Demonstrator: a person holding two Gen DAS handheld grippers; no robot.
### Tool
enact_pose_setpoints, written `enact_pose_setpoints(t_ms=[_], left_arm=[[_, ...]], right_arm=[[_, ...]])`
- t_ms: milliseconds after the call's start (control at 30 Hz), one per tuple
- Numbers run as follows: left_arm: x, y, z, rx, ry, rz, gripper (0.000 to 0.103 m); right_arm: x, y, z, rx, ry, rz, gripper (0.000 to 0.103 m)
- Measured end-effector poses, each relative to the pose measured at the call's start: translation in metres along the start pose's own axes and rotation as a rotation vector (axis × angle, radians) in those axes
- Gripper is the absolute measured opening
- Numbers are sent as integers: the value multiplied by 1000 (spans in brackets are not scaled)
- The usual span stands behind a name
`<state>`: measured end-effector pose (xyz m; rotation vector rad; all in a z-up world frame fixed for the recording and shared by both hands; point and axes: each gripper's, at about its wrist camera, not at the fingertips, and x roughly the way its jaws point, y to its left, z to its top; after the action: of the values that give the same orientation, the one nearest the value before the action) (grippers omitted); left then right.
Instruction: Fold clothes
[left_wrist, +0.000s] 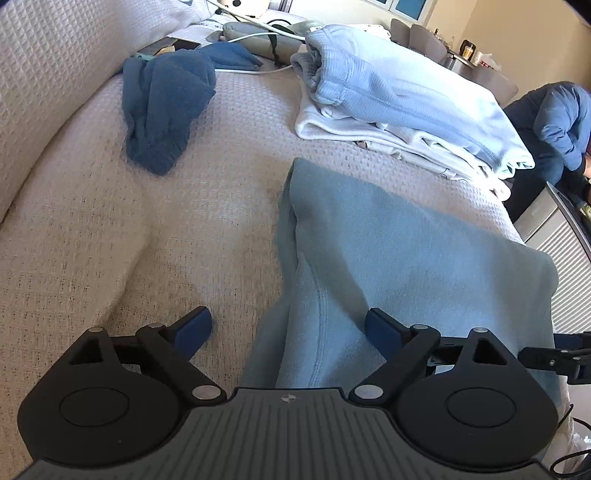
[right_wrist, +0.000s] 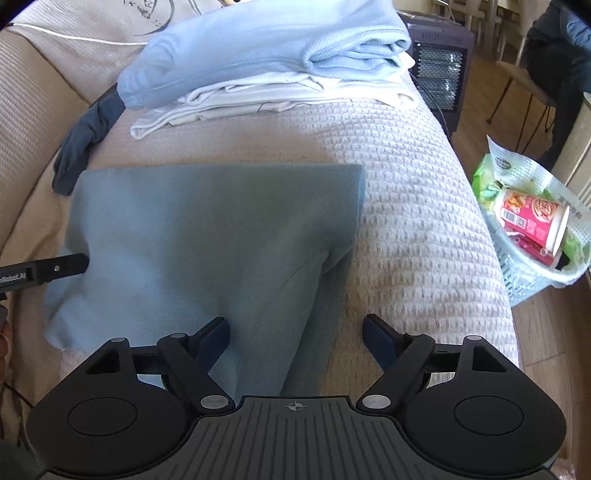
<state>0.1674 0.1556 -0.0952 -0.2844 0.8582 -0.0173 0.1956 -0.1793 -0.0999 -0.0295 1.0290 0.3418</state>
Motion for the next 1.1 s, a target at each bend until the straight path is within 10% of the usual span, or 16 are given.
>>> enact_pose_setpoints(t_ms=[1100], left_arm=[[-3,13,8,-155,74,-34,93]], right_arm=[[10,24,3,-93,-14,-59,103]])
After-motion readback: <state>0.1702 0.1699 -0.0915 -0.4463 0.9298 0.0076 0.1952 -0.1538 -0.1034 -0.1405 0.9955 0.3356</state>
